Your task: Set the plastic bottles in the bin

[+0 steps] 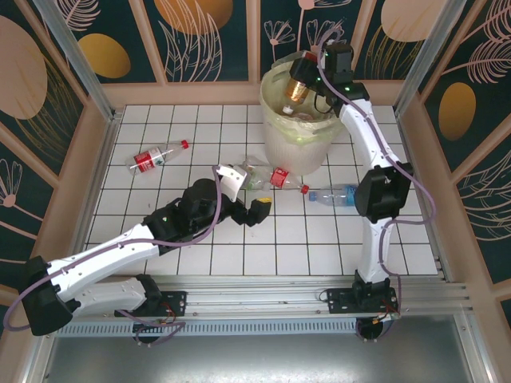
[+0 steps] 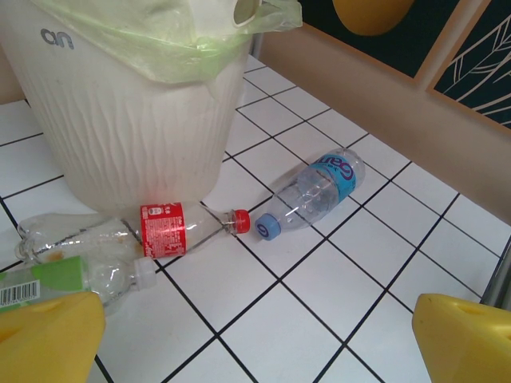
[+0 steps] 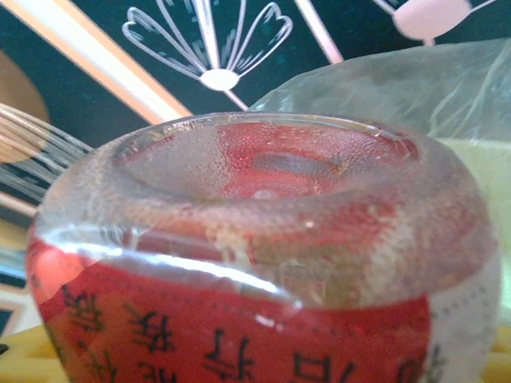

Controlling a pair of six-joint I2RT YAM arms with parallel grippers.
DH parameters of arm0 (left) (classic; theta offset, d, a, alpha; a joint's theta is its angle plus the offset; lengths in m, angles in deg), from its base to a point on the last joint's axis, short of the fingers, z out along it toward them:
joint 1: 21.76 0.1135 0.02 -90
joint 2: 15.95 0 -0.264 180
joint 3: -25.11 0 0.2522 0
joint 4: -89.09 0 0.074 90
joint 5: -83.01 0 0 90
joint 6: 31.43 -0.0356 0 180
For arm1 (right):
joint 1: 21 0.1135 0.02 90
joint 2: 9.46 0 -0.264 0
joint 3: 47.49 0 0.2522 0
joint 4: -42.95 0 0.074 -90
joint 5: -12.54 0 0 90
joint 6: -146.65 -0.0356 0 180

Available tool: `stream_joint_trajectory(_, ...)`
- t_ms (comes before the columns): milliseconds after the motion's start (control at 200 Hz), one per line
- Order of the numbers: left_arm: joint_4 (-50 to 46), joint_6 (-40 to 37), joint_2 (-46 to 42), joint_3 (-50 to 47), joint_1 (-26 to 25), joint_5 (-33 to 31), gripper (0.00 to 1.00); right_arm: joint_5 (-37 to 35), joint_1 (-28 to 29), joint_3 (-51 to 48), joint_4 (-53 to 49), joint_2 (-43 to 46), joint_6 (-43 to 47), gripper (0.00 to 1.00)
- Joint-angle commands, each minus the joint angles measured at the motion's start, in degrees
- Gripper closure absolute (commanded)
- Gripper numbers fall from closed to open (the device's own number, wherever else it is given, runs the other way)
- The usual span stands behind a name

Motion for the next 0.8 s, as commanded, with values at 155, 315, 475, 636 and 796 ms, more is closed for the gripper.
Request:
stream_joint_trajectory(155, 2.6, 0.3, -1.8, -1.4, -0.4, 0.6, 0.01, 12.5, -0.3, -4.9, 5.8, 5.0, -5.1, 0.30)
stream_joint_trajectory(315, 3.1, 0.5, -2.1, -1.7, -0.4, 0.9, 0.02, 13.4, -0.3, -3.0, 2.3, 3.8, -4.5, 0.23)
stream_joint_trajectory(475, 3.0, 0.5, -2.3, -1.5, -0.4, 0.9, 0.01, 11.8, -0.3, -3.0, 0.6, 4.7, -3.5, 0.13)
stream_joint_trajectory(636, 2.8, 0.4, -2.2, -1.1, -0.4, 0.7, 0.01, 10.1, -0.4, -1.9, -1.7, 5.5, -2.1, 0.08)
stream_joint_trajectory(796, 2.7, 0.3, -2.2, -1.0, -0.4, 0.7, 0.01, 6.1, -0.8, 0.7, -6.0, 6.5, 0.3, 0.06)
